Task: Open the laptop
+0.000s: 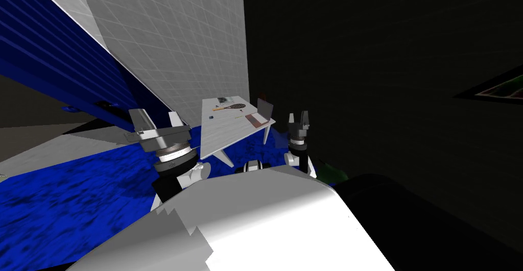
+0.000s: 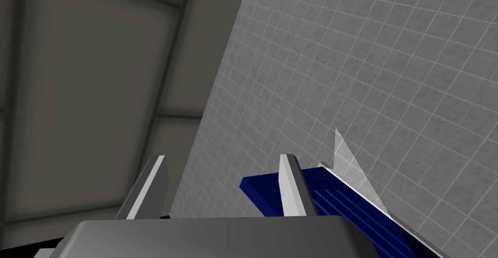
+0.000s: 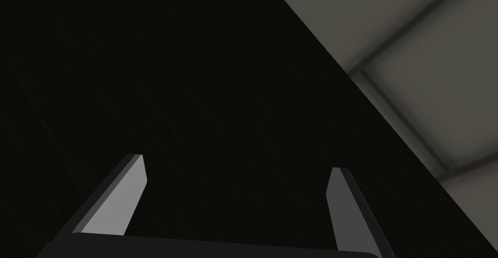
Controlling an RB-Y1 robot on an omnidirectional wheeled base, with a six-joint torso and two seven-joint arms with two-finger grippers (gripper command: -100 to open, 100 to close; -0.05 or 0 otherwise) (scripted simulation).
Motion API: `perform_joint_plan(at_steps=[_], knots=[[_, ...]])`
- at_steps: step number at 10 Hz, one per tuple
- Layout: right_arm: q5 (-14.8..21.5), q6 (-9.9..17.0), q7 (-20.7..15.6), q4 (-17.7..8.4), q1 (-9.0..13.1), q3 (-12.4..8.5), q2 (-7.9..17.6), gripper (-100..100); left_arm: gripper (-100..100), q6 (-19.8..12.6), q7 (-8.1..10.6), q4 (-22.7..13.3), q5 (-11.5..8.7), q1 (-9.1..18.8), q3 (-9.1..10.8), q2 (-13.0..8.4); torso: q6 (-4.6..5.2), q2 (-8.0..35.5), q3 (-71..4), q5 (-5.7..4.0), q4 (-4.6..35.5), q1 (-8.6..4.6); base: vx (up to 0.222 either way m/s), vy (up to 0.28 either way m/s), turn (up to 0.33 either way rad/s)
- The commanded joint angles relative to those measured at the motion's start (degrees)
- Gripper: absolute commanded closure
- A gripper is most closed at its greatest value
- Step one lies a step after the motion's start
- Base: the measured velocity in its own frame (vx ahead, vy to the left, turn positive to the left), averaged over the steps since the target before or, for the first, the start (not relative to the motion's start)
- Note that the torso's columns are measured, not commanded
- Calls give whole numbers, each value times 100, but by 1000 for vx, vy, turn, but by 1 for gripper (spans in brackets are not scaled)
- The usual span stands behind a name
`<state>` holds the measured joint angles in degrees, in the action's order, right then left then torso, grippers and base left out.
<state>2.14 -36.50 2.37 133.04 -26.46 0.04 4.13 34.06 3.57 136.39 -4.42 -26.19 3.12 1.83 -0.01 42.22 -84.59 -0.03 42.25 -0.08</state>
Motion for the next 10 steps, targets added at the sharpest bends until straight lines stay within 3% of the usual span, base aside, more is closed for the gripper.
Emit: perform_joint_plan(at_steps=[1,10], knots=[[-292,-34,440,-246,47,-35,291,-100,0,0,0,0,0,0,0,0,1,4,1,1,2,3,23,-91,244],[-1131,-118,1744,-935,244,-177,616,-100,0,0,0,0,0,-1,0,0,3,6,2,2,3,7,10,-70,160]])
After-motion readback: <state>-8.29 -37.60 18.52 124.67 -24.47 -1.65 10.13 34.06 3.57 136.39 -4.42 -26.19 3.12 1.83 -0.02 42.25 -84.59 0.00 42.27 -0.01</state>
